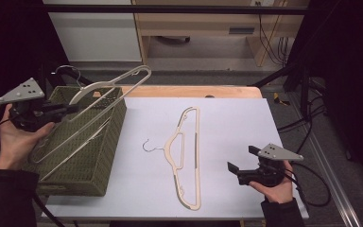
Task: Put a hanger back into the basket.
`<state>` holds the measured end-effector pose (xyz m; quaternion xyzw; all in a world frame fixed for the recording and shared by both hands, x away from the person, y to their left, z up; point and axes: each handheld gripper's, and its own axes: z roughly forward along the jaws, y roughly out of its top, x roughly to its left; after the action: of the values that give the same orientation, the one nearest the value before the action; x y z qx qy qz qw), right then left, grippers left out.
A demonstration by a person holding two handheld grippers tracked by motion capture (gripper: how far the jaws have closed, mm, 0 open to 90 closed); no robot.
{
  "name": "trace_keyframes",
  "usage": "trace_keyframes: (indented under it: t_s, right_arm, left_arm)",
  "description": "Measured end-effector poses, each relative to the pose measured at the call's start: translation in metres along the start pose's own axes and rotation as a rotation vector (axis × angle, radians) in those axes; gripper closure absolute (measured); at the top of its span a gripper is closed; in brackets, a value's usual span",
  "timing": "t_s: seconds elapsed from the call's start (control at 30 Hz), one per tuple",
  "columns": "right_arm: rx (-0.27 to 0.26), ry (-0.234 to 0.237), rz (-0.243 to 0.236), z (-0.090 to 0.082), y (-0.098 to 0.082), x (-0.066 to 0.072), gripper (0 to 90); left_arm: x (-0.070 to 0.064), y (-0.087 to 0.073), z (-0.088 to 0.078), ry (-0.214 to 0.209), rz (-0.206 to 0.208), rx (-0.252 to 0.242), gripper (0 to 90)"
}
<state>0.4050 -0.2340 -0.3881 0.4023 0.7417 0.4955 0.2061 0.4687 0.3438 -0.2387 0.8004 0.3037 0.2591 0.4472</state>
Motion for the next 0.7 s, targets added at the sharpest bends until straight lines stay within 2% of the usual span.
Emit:
trace_keyframes:
  t_s: [0.27,0.57,0.7]
  right_arm:
    - [-0.001,-0.002,-0.002,0.0,0.0,0.0,3.5]
    - [0.002,-0.002,-0.003,0.001,0.0,0.0,3.4]
    - [0.01,-0.002,-0.013,0.002,-0.001,0.0,3.4]
  left_arm:
    - [0.023,-0.025,-0.005,0.047,-0.032,0.038,86.2]
    - [0.043,-0.049,-0.006,0.109,-0.017,0.066,86.2]
    - [0.05,-0.059,-0.005,0.121,-0.036,0.092,86.2]
